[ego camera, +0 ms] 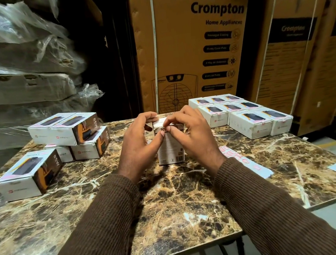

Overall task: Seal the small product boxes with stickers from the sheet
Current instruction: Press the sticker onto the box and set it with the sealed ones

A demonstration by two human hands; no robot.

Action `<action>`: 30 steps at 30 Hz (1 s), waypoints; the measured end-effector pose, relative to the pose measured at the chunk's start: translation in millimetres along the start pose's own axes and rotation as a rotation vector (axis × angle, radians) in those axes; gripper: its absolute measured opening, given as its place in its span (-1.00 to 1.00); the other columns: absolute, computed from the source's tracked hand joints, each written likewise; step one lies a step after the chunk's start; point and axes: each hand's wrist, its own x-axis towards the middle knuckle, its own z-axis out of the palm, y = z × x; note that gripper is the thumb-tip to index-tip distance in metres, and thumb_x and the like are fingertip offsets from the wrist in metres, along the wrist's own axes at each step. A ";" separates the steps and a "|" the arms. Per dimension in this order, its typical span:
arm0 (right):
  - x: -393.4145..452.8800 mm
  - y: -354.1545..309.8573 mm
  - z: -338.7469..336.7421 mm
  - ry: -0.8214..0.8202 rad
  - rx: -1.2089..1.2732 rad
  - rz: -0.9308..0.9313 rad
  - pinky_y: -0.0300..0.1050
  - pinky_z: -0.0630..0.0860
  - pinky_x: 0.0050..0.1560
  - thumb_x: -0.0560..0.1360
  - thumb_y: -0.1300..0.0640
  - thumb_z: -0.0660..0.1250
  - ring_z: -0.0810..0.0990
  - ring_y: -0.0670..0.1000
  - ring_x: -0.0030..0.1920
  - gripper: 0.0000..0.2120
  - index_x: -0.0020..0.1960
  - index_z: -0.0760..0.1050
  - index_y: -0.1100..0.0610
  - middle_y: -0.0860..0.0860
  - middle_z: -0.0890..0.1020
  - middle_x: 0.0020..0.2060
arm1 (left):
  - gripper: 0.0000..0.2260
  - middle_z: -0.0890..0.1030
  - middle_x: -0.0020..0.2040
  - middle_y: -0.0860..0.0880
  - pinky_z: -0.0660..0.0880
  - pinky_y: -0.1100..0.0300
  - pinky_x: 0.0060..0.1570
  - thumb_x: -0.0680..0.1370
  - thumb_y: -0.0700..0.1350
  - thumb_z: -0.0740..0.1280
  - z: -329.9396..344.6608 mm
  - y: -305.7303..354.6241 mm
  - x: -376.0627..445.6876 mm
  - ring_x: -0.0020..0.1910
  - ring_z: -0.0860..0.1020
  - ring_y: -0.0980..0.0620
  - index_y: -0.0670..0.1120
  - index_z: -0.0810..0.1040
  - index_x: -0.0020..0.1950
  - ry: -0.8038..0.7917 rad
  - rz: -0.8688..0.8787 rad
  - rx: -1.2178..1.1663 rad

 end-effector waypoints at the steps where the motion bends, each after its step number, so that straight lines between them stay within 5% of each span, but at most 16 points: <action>1: -0.1 -0.2 0.4 0.001 0.006 0.003 0.01 0.55 0.03 0.61 0.02 0.38 0.47 -0.02 0.06 -0.89 0.07 0.66 -0.01 -0.14 0.51 -0.04 | -0.61 0.58 0.28 0.11 0.55 -0.01 0.30 0.60 -0.05 0.44 0.1 -0.3 -0.2 0.26 0.53 0.13 0.02 0.48 0.41 -0.001 0.000 0.002; 24: -0.9 3.4 -1.8 0.045 0.088 0.008 0.13 0.61 0.03 0.55 0.00 0.43 0.59 -0.01 0.04 -0.91 0.01 0.68 -0.02 -0.16 0.57 -0.06 | -0.62 0.58 0.27 0.13 0.56 -0.01 0.29 0.60 -0.03 0.45 -0.1 -3.1 -0.6 0.26 0.53 0.16 0.02 0.49 0.39 0.004 0.036 -0.011; 30: -3.1 3.5 -3.5 0.033 0.069 -0.020 0.10 0.61 0.07 0.58 0.04 0.44 0.59 -0.02 0.10 -0.80 0.20 0.65 0.00 -0.13 0.60 0.03 | -0.63 0.58 0.25 0.13 0.57 0.00 0.26 0.59 -0.05 0.45 -0.1 -3.7 -0.7 0.24 0.54 0.14 0.03 0.49 0.38 0.005 0.035 -0.012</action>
